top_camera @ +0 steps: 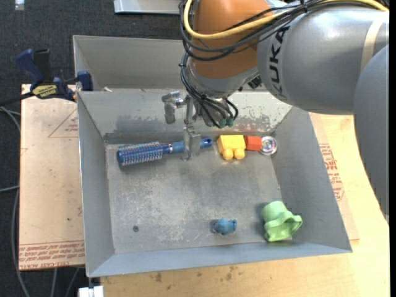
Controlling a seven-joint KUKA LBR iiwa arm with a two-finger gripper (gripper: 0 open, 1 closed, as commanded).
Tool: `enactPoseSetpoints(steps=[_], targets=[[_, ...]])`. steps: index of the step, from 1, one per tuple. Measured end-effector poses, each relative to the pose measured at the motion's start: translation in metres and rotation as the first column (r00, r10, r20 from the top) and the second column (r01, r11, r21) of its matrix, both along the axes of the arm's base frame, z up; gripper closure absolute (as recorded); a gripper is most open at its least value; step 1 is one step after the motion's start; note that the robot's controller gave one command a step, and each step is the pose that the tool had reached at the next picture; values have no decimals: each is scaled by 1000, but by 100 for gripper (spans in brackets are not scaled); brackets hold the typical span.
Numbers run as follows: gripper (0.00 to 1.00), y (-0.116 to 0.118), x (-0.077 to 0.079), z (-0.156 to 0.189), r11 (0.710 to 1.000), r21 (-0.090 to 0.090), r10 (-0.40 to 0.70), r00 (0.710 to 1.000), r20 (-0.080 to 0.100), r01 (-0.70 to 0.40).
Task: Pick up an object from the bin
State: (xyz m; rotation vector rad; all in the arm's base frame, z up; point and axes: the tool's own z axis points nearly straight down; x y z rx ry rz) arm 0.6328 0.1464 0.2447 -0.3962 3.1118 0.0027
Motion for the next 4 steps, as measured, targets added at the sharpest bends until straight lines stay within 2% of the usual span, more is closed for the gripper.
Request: enactPoseSetpoints(steps=[1, 2, 3, 4], targets=[[0, 5, 2, -140, 991, -3, -136, 991, -10, 136], [0, 56, 24, -167, 994, 4, -113, 994, 5, 113], [100, 53, 22, -169, 993, 0, -116, 993, -3, 116], [100, 45, -6, -17, 996, 2, -84, 996, 5, 84]])
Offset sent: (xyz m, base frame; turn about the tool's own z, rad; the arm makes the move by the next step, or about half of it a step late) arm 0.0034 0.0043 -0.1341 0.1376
